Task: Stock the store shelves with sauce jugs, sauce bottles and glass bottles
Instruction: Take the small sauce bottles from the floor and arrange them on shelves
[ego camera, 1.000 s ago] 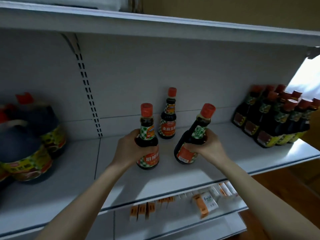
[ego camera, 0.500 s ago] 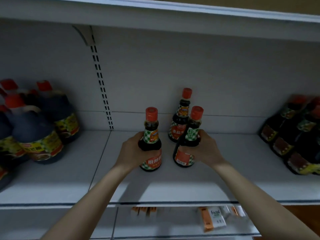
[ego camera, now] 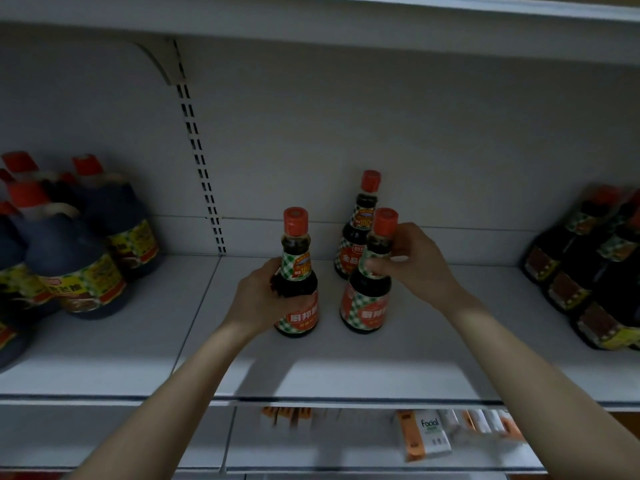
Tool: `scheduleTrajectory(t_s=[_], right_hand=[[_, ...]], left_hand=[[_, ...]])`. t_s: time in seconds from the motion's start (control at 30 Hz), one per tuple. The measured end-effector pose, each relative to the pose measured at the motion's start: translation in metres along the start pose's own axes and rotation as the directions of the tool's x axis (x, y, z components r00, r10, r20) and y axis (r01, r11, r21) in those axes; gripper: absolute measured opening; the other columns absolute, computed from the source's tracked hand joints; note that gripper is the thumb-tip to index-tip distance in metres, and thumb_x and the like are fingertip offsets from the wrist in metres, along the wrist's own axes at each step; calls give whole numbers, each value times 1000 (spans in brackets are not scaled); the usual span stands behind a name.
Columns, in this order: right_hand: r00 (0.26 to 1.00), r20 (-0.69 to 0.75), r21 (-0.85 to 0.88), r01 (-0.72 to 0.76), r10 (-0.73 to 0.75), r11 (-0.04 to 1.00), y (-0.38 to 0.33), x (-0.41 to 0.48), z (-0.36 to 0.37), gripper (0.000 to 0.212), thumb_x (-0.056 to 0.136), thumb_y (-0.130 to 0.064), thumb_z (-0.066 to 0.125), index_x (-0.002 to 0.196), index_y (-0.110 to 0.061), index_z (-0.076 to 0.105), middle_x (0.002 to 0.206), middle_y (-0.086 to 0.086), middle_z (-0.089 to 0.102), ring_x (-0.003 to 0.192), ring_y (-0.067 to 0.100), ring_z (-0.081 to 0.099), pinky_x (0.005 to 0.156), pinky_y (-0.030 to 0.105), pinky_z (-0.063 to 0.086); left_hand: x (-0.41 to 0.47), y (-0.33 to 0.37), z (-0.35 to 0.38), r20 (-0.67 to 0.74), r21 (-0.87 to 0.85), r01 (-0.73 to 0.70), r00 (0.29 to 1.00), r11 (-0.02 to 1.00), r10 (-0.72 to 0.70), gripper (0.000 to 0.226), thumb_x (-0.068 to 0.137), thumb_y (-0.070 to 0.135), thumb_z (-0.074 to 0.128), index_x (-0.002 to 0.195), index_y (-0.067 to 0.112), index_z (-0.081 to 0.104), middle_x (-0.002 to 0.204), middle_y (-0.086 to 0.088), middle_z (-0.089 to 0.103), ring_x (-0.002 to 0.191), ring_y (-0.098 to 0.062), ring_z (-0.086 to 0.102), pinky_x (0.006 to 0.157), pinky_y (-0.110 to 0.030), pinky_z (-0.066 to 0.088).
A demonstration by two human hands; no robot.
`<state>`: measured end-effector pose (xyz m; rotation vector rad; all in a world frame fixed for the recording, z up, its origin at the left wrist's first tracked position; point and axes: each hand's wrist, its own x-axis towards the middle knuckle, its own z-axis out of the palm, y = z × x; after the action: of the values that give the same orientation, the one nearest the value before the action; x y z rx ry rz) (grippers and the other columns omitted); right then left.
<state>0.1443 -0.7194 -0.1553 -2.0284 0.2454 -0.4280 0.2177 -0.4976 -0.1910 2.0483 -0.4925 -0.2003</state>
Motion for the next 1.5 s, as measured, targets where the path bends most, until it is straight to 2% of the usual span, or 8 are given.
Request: scheduleTrajectory(t_s=[0.1, 0.27, 0.43, 0.63, 0.8, 1.03, 1.33, 1.5], right_hand=[[1000, -16, 10, -9, 9, 1000, -1, -5, 4, 43, 75, -27, 74, 108, -22, 48, 96, -20, 54, 89, -6, 53, 70, 10, 41], [996, 75, -15, 39, -38, 999, 0, -7, 0, 35, 80, -13, 69, 111, -20, 54, 100, -15, 58, 93, 2, 57, 82, 14, 46], [997, 36, 4, 69, -69, 998, 2, -2, 6, 35, 80, -12, 69, 110, -21, 55, 98, -16, 59, 86, -6, 57, 73, 5, 45], [998, -2, -33, 64, -64, 997, 0, 18, 12, 39, 81, -9, 68, 118, -7, 54, 103, -2, 57, 92, 11, 55, 68, 2, 43], [1000, -5, -33, 31, -31, 999, -1, 28, 12, 38, 80, -10, 68, 116, -7, 54, 104, 1, 59, 94, 16, 57, 82, 26, 45], [1000, -3, -44, 18, -18, 999, 0, 27, 14, 38, 81, -10, 68, 116, -8, 53, 103, 0, 58, 95, 17, 57, 84, 29, 46], [1000, -8, -56, 0, 0, 998, 2, 26, 20, 42, 83, -13, 66, 121, -7, 49, 108, 0, 56, 98, 14, 55, 85, 27, 43], [992, -37, 33, -119, 120, 992, 15, 7, 22, 55, 85, -31, 64, 132, -13, 42, 129, 1, 52, 122, 18, 49, 97, 28, 40]], left_hand=[[0, 1, 0, -7, 0, -2, 1000, 1000, 2, 58, 70, 19, 79, 122, 19, 53, 120, -3, 62, 96, -11, 54, 84, -24, 42], [-1, 0, 1, -14, -2, -9, 1000, 1000, 8, 58, 70, 18, 80, 122, 18, 54, 120, -4, 62, 98, -12, 55, 84, -24, 43], [-2, 2, 0, -4, -9, -12, 1000, 1000, 12, 58, 71, 17, 79, 123, 17, 53, 121, -4, 61, 96, -11, 53, 82, -22, 41], [-2, 1, 0, -1, -6, -19, 1000, 1000, 19, 57, 71, 17, 79, 122, 17, 53, 119, -3, 62, 94, -11, 53, 80, -21, 40], [0, -1, 0, 7, -12, -22, 1000, 1000, 22, 59, 71, 19, 79, 123, 18, 52, 119, -2, 62, 95, -10, 53, 80, -21, 41], [1, -2, 0, 9, -26, -31, 999, 999, 31, 58, 71, 18, 79, 123, 18, 52, 112, 1, 60, 94, -9, 53, 69, -8, 38], [2, -2, 0, 35, 2, -27, 999, 1000, 27, 62, 73, 21, 77, 127, 18, 49, 124, -3, 59, 105, -15, 56, 80, -19, 40], [6, 5, -10, -57, -24, -12, 998, 1000, 10, 72, 75, 39, 71, 137, 21, 40, 123, -1, 54, 112, -17, 52, 82, -25, 39]])
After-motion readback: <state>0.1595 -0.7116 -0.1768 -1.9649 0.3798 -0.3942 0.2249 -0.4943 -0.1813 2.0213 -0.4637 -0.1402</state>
